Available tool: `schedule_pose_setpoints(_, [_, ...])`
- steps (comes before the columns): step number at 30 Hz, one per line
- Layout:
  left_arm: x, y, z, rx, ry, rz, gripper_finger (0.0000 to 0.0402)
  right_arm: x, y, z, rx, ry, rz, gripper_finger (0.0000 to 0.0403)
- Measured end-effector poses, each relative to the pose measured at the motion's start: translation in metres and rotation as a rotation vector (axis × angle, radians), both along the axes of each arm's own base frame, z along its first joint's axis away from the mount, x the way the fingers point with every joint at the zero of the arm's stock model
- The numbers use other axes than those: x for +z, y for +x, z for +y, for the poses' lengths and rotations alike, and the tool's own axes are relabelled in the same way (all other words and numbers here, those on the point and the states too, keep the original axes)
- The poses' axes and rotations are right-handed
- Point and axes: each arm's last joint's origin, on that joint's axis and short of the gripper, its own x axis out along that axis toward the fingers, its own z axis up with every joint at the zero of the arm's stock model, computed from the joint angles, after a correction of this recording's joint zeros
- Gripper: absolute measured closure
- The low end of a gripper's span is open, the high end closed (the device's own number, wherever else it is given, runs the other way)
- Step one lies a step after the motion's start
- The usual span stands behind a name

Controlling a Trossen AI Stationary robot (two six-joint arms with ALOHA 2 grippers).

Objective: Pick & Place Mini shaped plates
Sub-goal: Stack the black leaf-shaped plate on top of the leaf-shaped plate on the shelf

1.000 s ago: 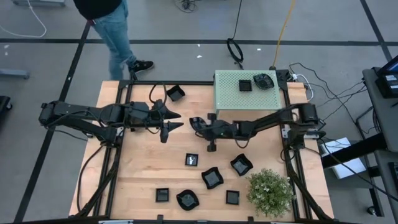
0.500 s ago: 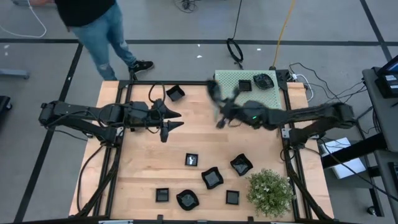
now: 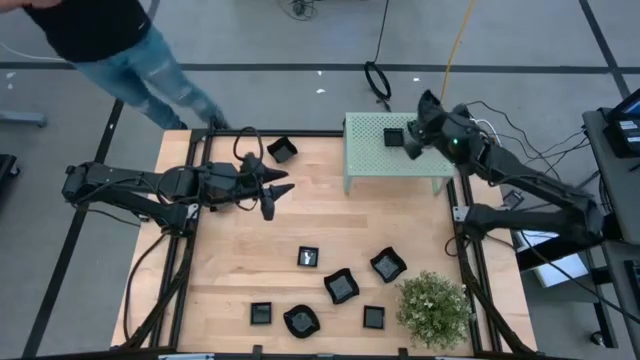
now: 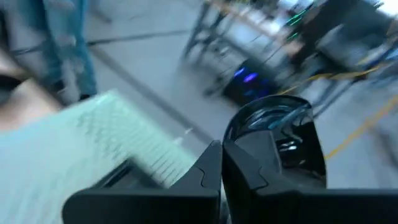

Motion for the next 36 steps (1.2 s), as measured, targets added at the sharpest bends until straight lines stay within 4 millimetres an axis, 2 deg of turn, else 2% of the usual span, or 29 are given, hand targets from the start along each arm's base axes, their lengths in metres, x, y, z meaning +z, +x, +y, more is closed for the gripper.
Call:
schedule_pose_setpoints(5, [0.0, 0.0, 0.001, 0.043, 0.013, 0.0, 0.0213, -0.016, -0.009, -0.018, 0.107, 0.153, 0.089, 0.0403])
schedule_pose_setpoints(13, [0.0, -0.001, 0.002, 0.082, 0.045, 0.007, 0.0213, -0.032, -0.012, -0.043, 0.137, 0.21, 0.238, 0.0403])
schedule_pose_setpoints(17, [0.0, -0.001, 0.003, 0.087, 0.04, 0.004, 0.0213, -0.036, -0.013, -0.044, 0.234, 0.246, 0.246, 0.0403])
schedule_pose_setpoints(22, [0.0, -0.001, 0.003, 0.092, 0.026, -0.001, 0.0213, -0.036, -0.013, -0.044, 0.289, 0.212, 0.31, 0.0403])
schedule_pose_setpoints(31, [0.0, -0.001, 0.003, 0.094, 0.026, -0.001, 0.0213, -0.044, -0.018, -0.039, 0.27, 0.282, 0.412, 0.0403])
schedule_pose_setpoints(36, [0.0, -0.001, 0.003, 0.094, 0.026, -0.001, 0.0213, -0.044, -0.019, -0.039, 0.296, 0.25, 0.472, 0.0403])
